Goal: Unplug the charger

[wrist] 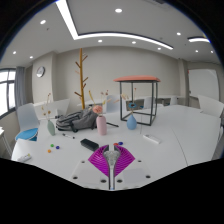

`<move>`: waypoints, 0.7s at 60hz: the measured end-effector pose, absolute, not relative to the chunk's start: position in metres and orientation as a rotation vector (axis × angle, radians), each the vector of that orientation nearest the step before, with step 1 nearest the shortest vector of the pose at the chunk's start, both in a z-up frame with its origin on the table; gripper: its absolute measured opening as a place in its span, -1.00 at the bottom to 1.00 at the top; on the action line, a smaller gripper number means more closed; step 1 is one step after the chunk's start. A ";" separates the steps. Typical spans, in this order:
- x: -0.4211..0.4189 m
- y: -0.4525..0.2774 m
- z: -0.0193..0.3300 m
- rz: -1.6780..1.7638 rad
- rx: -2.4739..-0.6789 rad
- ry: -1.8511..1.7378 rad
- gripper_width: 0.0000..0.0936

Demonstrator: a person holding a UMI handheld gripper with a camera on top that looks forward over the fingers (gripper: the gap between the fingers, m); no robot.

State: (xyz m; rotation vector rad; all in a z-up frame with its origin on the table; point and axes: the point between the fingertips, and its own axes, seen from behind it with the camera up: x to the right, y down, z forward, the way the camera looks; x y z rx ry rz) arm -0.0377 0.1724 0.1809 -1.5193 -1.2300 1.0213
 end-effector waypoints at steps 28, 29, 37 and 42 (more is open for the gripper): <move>-0.031 0.330 0.005 0.736 -1.617 -1.529 -0.67; -0.031 0.330 -0.002 0.733 -1.621 -1.543 -0.62; -0.021 0.335 -0.020 0.711 -1.701 -1.587 0.85; -0.008 0.336 0.008 0.725 -1.720 -1.566 0.80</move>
